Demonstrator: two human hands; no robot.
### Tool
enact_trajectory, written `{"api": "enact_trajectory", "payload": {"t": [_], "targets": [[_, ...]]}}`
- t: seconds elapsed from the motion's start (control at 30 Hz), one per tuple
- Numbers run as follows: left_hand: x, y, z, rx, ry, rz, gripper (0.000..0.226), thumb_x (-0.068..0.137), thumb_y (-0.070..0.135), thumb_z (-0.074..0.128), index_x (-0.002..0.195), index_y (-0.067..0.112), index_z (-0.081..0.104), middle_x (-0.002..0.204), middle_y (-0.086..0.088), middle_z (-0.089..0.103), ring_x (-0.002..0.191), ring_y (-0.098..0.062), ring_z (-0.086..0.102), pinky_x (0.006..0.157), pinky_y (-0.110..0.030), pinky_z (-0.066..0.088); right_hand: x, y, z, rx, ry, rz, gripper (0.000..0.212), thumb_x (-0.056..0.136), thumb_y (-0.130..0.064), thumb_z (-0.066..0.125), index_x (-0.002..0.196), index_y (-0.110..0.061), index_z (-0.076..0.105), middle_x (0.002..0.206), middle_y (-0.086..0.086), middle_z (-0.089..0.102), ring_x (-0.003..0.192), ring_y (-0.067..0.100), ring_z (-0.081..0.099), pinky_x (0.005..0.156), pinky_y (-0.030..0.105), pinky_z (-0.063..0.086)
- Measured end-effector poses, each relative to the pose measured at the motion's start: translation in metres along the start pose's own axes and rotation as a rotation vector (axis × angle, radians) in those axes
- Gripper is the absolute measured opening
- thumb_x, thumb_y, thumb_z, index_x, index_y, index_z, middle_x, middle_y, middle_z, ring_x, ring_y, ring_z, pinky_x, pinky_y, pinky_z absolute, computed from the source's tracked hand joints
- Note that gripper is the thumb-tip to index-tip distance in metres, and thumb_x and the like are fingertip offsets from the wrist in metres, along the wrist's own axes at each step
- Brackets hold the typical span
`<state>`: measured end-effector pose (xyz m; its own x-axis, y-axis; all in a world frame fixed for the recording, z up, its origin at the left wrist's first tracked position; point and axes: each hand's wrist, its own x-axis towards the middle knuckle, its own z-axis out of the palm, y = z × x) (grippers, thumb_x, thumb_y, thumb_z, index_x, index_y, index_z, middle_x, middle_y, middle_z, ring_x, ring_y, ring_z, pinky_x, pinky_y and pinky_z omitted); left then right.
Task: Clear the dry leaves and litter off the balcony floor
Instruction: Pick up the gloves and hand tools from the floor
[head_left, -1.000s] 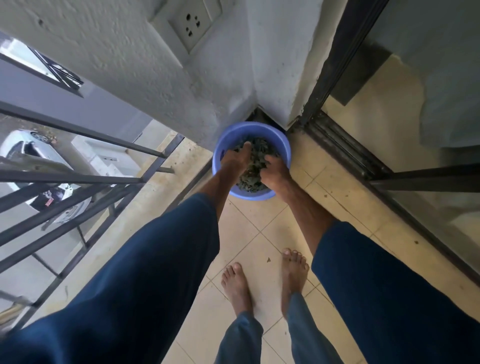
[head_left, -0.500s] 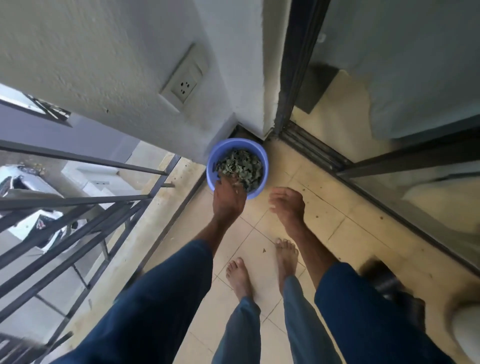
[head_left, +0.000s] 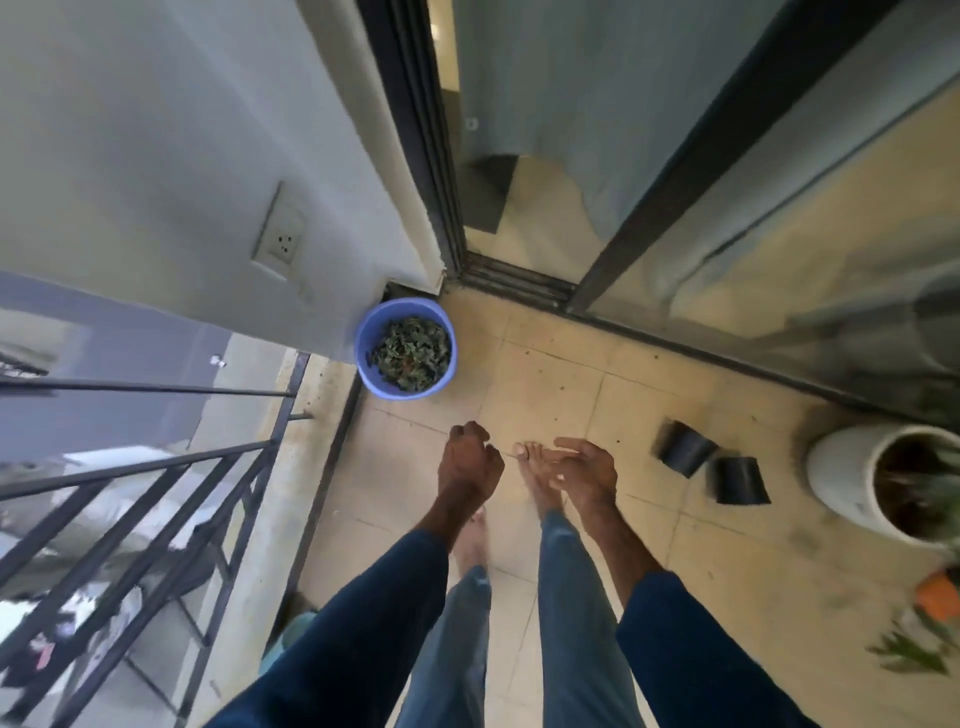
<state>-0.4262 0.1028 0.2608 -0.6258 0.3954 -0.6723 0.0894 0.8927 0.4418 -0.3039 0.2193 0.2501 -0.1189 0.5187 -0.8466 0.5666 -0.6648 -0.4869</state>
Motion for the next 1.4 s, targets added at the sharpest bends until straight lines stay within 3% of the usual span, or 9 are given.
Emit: {"api": "enact_trajectory", "payload": {"t": [0.27,0.33,0.43,0.6,0.67,0.83,1.1,1.23,1.4], "targets": [[-0.076,0.007,0.005,0.019,-0.138,-0.039,0.021,0.089,0.012,0.057,0.107,0.009,0.069,0.113,-0.011,0.069,0.110,-0.028,0.064,0.095,-0.034,0.053,-0.088,0.027,-0.058,-0.080,-0.072,0.047,0.026,0.088,0.003,0.065,0.107,-0.012,0.075,0.103,0.007,0.075,0.083,0.018,0.072,0.073,0.034,0.061],[-0.088,-0.002,0.012,-0.027,-0.166,-0.084,0.018,0.089,0.011,0.058,0.102,0.008,0.069,0.110,-0.011,0.070,0.104,-0.031,0.067,0.091,-0.039,0.057,-0.103,0.033,-0.051,-0.077,-0.049,0.040,0.017,0.090,-0.003,0.068,0.104,-0.009,0.075,0.094,0.004,0.075,0.074,0.013,0.071,0.064,0.028,0.060],[-0.115,-0.023,0.021,-0.058,-0.188,-0.154,0.018,0.095,0.018,0.060,0.106,0.007,0.068,0.116,-0.009,0.069,0.111,-0.025,0.065,0.091,-0.026,0.052,-0.121,0.044,-0.031,-0.112,-0.018,0.019,0.012,0.086,-0.004,0.072,0.096,-0.009,0.076,0.091,0.009,0.076,0.077,0.020,0.073,0.066,0.029,0.063],[-0.147,-0.056,0.017,-0.135,-0.163,-0.334,0.030,0.107,0.016,0.043,0.122,0.003,0.065,0.131,-0.016,0.065,0.123,-0.031,0.061,0.097,-0.031,0.047,-0.134,0.059,0.008,-0.376,-0.200,-0.045,0.016,0.086,-0.007,0.073,0.101,-0.010,0.077,0.094,0.006,0.076,0.077,0.019,0.073,0.055,0.023,0.058],[-0.153,-0.072,0.014,-0.132,-0.154,-0.371,0.028,0.108,0.014,0.036,0.099,0.010,0.063,0.134,-0.013,0.063,0.124,-0.030,0.060,0.099,-0.029,0.044,-0.132,0.065,0.022,-0.525,-0.275,-0.098,0.015,0.084,-0.014,0.075,0.099,-0.015,0.078,0.096,0.000,0.076,0.079,0.017,0.071,0.053,0.019,0.054],[-0.186,-0.155,0.025,-0.235,-0.105,-0.529,0.034,0.101,0.016,0.044,0.105,-0.005,0.071,0.117,-0.018,0.070,0.110,-0.034,0.066,0.079,-0.031,0.042,-0.132,0.094,0.062,-0.830,-0.471,-0.175,0.024,0.081,-0.008,0.065,0.082,-0.028,0.077,0.096,-0.005,0.078,0.089,0.021,0.074,0.078,0.037,0.063],[-0.252,-0.270,0.058,-0.479,0.039,-0.724,0.034,0.102,0.028,0.045,0.079,0.008,0.060,0.106,-0.020,0.072,0.092,-0.033,0.063,0.073,-0.029,0.036,-0.177,0.167,0.130,-1.017,-0.702,-0.186,0.023,0.089,0.000,0.058,0.102,-0.009,0.074,0.086,0.008,0.076,0.068,0.019,0.071,0.049,0.021,0.048],[-0.285,-0.328,0.073,-0.598,0.129,-0.933,0.026,0.093,0.018,0.048,0.101,0.000,0.066,0.118,-0.021,0.068,0.109,-0.039,0.064,0.081,-0.032,0.044,-0.197,0.226,0.156,-1.045,-0.772,-0.094,0.023,0.087,0.010,0.052,0.097,-0.001,0.069,0.075,0.013,0.069,0.050,0.014,0.059,0.042,0.016,0.040],[-0.311,-0.415,0.110,-0.624,0.291,-1.047,0.036,0.088,0.025,0.062,0.116,0.002,0.064,0.119,-0.016,0.068,0.109,-0.034,0.065,0.087,-0.036,0.053,-0.199,0.323,0.191,-1.089,-0.810,-0.115,0.017,0.087,0.006,0.058,0.092,-0.004,0.071,0.074,0.012,0.071,0.054,0.017,0.063,0.045,0.021,0.046]]}}
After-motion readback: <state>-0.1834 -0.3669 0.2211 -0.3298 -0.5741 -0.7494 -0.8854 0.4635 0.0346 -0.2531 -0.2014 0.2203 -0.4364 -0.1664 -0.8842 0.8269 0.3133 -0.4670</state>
